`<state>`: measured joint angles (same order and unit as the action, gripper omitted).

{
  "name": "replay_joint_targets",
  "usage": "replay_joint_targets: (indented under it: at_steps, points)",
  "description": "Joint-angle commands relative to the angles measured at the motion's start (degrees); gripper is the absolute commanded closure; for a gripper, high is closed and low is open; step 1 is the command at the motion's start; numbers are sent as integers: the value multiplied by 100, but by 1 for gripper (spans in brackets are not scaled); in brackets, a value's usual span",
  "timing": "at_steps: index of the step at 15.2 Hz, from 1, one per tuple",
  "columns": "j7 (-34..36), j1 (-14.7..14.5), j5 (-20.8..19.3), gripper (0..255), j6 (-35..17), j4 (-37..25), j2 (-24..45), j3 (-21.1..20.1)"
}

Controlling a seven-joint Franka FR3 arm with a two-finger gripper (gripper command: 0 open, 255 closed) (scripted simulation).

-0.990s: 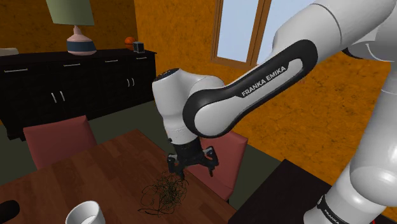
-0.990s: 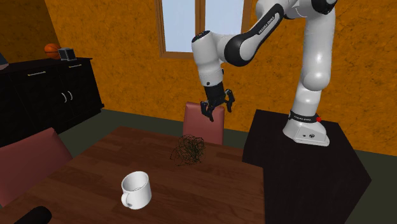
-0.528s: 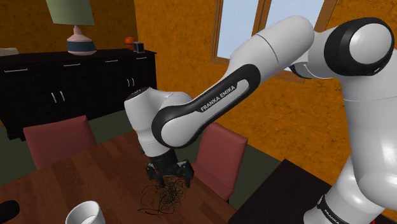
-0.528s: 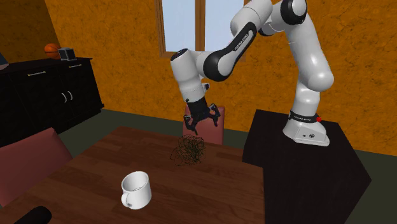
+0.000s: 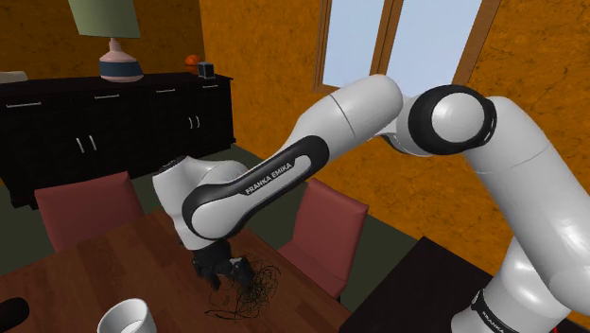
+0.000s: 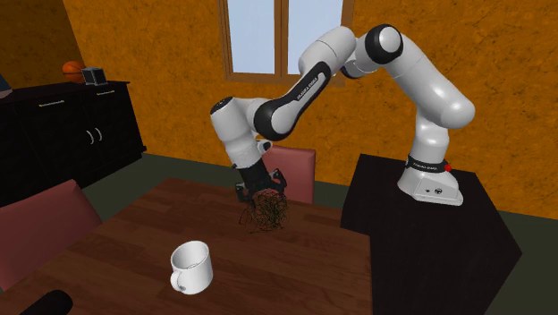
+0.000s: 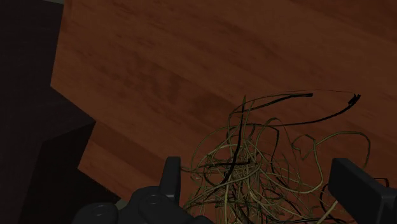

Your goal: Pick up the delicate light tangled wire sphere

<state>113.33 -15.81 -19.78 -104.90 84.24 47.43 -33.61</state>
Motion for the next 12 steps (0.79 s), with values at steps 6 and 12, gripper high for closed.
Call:
replay_joint_targets:
  at_steps: [6,12]
  points:
    - [49,-95,-127,0,-277,-72,358,134]
    - [49,-94,-127,255,-278,-71,358,134]
